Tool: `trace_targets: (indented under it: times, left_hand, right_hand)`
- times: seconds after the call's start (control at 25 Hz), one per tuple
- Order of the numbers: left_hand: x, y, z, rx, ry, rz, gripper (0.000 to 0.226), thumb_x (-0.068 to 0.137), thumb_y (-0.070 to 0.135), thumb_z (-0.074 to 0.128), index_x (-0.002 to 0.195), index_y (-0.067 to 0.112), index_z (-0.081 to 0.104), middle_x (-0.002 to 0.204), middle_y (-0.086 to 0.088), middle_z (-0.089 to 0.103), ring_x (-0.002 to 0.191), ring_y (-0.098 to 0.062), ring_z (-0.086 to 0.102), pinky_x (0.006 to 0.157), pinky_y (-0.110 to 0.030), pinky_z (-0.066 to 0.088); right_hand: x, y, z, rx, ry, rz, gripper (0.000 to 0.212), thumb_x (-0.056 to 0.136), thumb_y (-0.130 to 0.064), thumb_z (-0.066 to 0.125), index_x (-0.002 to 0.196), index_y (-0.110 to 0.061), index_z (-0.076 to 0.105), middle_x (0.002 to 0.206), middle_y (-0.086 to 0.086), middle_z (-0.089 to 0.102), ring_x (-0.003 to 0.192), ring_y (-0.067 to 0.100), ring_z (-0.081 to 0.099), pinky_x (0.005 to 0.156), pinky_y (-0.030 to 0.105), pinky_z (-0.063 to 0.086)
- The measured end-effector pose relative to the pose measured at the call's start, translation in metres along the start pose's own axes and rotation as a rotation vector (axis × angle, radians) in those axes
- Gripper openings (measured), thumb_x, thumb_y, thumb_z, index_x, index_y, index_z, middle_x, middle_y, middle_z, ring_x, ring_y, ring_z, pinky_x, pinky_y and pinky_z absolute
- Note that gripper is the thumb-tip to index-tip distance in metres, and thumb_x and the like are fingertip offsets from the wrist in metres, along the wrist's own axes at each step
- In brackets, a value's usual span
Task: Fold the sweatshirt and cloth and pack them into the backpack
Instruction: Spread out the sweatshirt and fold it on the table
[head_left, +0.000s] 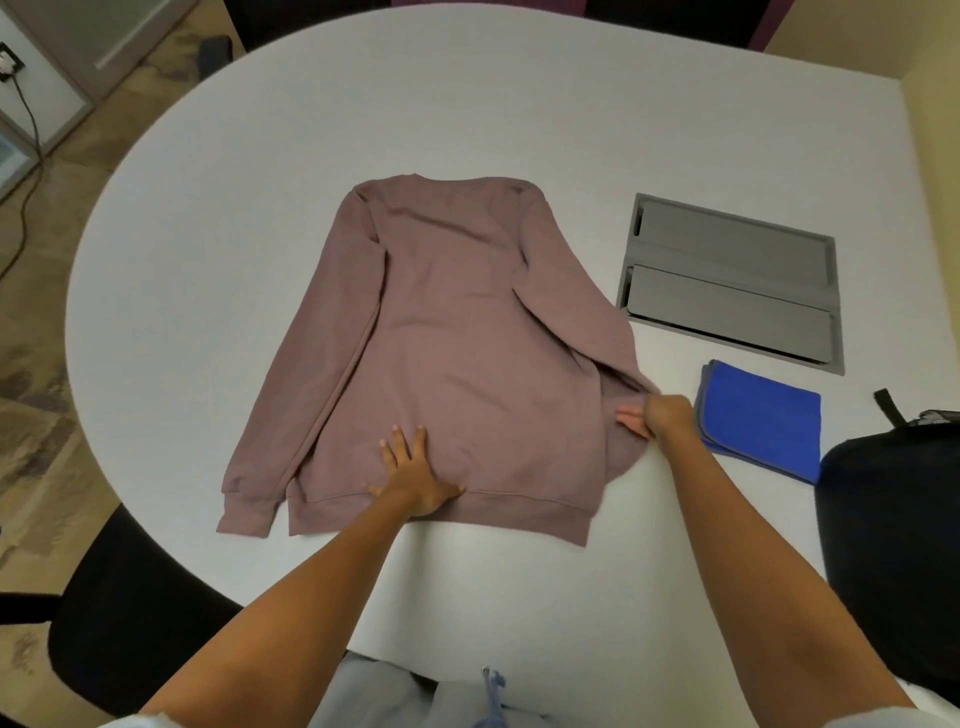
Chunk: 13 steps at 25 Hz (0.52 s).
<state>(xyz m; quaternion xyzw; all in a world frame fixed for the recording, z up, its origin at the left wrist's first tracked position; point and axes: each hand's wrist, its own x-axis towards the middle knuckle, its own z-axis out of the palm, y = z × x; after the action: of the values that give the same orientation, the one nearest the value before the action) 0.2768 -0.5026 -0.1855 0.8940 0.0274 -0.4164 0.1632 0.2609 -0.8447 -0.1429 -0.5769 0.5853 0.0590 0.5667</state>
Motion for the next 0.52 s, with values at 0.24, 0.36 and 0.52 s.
trace_targets:
  times: [0.24,0.36,0.52]
  left_hand:
    - [-0.002,0.0,0.001,0.086,-0.024,-0.028,0.124,0.077,0.06,0.075,0.155,0.037,-0.019,0.158,0.002,-0.039,0.149,-0.029,-0.028,0.109,-0.079,0.011]
    - [-0.001,0.003,0.002,0.099,-0.022,-0.045,0.125,0.076,0.061,0.074,0.155,0.037,-0.02,0.158,0.001,-0.04,0.149,-0.029,-0.028,0.109,-0.079,0.012]
    - [-0.003,0.003,0.002,0.121,-0.023,-0.049,0.124,0.078,0.061,0.073,0.154,0.036,-0.022,0.157,0.001,-0.04,0.149,-0.029,-0.028,0.109,-0.078,0.013]
  right_hand:
    - [-0.02,-0.105,-0.043,-0.15,0.371,-0.754,0.026,0.102,-0.016,0.047,0.122,0.002,0.047,0.103,0.014,0.059,0.097,0.023,0.059,0.084,0.038,0.052]
    - [-0.016,-0.147,-0.073,-0.223,0.326,-0.966,0.035,0.098,-0.01,0.055,0.13,-0.002,0.043,0.113,0.006,0.058,0.097,0.015,0.054,0.078,0.024,0.048]
    - [0.032,-0.151,-0.092,-0.424,0.237,-0.713,0.07,0.088,-0.01,0.064,0.149,-0.009,0.029,0.133,0.007,0.05,0.114,0.027,0.053,0.092,0.032,0.042]
